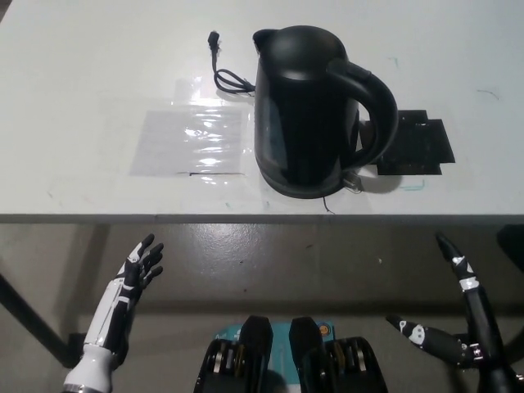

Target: A kettle is kept at the center of the table close to the robot and the robot uses its right index finger to press downwards on the transparent start boiling button

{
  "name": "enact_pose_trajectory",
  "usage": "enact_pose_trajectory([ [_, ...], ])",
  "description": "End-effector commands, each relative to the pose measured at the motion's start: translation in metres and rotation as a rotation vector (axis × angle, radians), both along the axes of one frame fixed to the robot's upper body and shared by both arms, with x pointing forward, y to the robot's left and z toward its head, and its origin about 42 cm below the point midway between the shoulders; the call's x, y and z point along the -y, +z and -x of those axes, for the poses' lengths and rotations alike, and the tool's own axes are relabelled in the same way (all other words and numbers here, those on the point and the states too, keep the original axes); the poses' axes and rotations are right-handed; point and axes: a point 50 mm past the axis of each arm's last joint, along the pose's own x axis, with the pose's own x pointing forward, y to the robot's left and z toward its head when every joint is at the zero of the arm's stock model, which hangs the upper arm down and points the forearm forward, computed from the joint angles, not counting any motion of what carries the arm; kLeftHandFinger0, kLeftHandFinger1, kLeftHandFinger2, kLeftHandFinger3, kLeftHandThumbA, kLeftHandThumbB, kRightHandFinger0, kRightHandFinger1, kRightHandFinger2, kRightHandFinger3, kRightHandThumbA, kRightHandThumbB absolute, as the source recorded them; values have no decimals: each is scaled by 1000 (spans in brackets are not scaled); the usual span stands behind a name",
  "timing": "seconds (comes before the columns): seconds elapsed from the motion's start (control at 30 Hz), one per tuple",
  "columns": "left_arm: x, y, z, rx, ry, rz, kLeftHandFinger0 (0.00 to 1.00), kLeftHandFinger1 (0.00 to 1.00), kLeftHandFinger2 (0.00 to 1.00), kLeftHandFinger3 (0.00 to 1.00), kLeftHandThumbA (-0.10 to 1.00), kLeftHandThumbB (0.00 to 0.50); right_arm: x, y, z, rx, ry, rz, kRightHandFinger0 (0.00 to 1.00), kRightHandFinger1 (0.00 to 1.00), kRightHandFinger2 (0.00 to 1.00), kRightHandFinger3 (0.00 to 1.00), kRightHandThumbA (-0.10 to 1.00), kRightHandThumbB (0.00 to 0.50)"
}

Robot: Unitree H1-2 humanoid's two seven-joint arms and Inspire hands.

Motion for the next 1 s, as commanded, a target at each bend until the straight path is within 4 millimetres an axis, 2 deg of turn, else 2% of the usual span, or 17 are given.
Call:
enact_pose_trajectory([
  [0.0,-2,5,2,49,-19,0,1000,1000,1000,1000,1000,192,-2,8,-4,92,-9,-78,1000,1000,1000,1000,1000,299],
  [0.1,-2,4,3,44,-16,3,1000,1000,1000,1000,1000,193,-5,8,-3,93,-10,-86,1000,1000,1000,1000,1000,308],
  [0.2,-3,4,5,44,-16,-2,1000,1000,1000,1000,1000,195,-8,11,0,103,3,-96,1000,1000,1000,1000,1000,273],
  [0.27,-3,5,4,44,-16,-4,1000,1000,1000,1000,1000,195,-10,16,0,119,11,-98,1000,1000,1000,1000,1000,269],
  [0.5,-3,2,5,41,-13,-7,1000,1000,1000,1000,1000,200,-17,19,-2,129,23,-125,1000,1000,1000,1000,1000,294],
  [0.73,-3,2,6,35,-8,-4,1000,1000,1000,1000,1000,201,-20,16,-4,120,28,-127,1000,1000,1000,1000,1000,282],
  [0.87,-2,-1,8,26,-11,-2,1000,1000,1000,1000,1000,189,-20,16,-3,120,25,-130,1000,1000,1000,1000,1000,323],
  [0.97,-3,-3,10,19,-5,-1,1000,1000,1000,1000,1000,204,-23,16,-4,119,31,-138,1000,1000,1000,1000,1000,307],
])
